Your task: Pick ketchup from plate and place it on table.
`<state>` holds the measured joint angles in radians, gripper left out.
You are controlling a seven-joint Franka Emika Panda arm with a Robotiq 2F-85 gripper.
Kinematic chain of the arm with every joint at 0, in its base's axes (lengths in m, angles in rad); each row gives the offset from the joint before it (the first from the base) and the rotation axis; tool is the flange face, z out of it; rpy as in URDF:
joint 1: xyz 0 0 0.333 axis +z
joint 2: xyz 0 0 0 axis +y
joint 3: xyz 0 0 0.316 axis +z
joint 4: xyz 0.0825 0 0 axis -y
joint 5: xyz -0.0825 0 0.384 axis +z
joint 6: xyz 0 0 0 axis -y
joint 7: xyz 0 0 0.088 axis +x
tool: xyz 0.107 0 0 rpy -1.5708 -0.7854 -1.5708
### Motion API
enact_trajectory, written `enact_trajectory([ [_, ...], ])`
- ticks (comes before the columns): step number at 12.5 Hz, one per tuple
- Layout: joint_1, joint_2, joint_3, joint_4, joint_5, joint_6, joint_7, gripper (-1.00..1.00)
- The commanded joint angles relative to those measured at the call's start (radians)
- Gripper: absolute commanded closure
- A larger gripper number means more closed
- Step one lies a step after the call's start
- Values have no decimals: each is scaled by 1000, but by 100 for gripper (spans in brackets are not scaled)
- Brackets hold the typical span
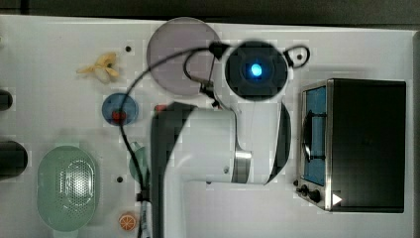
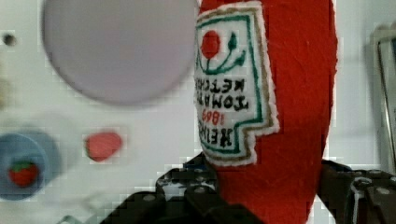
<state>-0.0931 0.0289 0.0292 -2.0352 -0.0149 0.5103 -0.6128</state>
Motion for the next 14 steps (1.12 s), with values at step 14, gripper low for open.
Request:
enact_trajectory([
  [14, -6, 241, 5, -367, 69, 631, -15, -76],
])
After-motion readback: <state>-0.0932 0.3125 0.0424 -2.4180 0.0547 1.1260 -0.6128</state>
